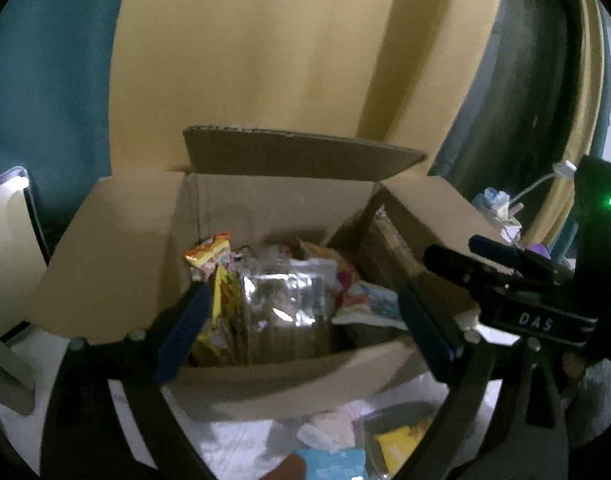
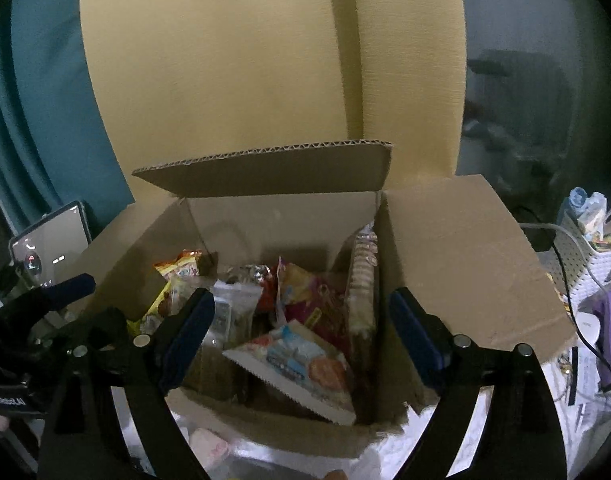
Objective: Organize snacks
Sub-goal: 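Carry both bread packs into the cardboard box and open both grippers, then withdraw both grippers from the box toward the table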
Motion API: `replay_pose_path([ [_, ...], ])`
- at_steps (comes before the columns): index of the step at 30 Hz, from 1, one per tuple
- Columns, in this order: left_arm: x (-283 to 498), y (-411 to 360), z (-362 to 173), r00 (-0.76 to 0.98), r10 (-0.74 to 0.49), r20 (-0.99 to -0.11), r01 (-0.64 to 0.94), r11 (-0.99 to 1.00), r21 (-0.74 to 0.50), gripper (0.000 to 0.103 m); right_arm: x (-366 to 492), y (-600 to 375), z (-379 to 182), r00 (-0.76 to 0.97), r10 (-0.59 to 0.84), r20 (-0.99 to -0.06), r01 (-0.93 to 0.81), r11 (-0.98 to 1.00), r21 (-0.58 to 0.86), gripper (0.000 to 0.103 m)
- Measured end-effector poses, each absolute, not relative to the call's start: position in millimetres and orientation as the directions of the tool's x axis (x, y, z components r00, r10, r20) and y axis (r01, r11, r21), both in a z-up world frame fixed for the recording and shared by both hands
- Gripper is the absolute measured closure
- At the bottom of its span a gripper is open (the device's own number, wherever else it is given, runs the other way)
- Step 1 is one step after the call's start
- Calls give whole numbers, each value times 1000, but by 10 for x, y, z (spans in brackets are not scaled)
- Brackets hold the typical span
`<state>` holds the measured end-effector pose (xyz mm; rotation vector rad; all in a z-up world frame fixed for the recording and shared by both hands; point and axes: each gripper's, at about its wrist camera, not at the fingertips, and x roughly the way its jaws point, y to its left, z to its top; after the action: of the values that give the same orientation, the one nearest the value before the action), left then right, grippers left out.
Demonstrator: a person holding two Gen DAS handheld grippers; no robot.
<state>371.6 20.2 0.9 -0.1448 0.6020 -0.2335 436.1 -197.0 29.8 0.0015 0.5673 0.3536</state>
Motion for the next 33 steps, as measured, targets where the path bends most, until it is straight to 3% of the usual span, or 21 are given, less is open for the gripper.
replay_pose_path([
  [21,2917,-76,-167,774,-294,-561,231,956,-182,8,3557,-2423,81,789,284,-545,-290,954,76,12],
  [33,2780,-382,-579,702,-315,-639,239,949,-206,8,3276,-2688,-503,714,285,-640,-289,952,101,12],
])
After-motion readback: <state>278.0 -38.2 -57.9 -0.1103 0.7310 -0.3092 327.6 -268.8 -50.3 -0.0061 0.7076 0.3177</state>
